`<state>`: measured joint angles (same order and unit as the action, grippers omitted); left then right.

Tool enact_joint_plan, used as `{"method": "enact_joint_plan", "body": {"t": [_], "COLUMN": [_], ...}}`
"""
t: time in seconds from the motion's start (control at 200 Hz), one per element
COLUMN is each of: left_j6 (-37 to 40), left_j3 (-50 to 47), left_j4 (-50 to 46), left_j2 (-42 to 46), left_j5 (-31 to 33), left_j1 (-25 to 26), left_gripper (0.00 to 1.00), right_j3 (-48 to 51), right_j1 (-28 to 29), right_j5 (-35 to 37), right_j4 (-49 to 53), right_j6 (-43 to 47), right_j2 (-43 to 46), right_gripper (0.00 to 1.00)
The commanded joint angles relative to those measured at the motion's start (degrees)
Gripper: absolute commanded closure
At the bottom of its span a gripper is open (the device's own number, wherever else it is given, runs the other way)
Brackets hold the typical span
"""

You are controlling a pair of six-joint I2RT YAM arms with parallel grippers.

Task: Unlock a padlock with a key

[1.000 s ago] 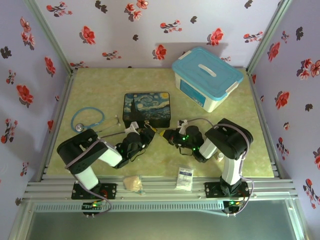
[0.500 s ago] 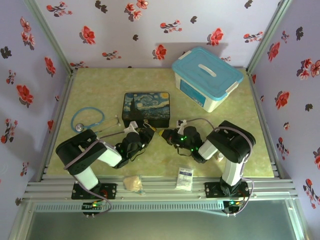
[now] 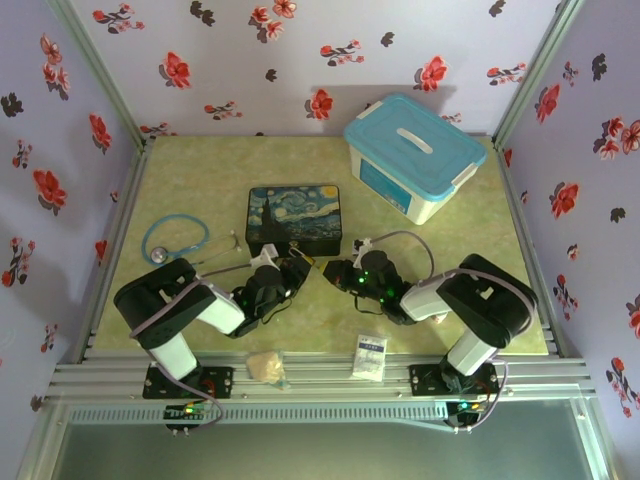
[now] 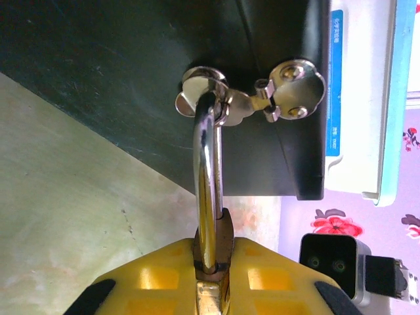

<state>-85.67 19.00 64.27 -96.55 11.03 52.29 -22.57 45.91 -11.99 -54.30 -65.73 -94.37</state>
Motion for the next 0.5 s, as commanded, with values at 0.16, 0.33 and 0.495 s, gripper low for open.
{"method": "enact_joint_plan", "body": {"t": [0.16, 0.33, 0.495], "left_j6": [-0.8, -1.5, 1.5], "left_j3": [2.3, 2.6, 4.3], "left_j4": [4.6, 4.7, 5.1], "left_j2": [-0.2, -1.0, -0.7], "left_j5": [-4.7, -4.8, -6.8], "left_j1": [1.8, 2.0, 2.2], "left_gripper": [1.00, 1.00, 1.00], "right_j3": [0.3, -0.1, -4.4], "right_j1": [2.6, 4.7, 5.8], "right_j5": [4.5, 10.8, 10.0], "right_j4": [-12.8, -0.4, 10.3], "right_j6": [-1.8, 4.2, 14.2], "right_j2": [-4.3, 2.9, 5.6], "right_gripper": [1.00, 1.00, 1.00]}}
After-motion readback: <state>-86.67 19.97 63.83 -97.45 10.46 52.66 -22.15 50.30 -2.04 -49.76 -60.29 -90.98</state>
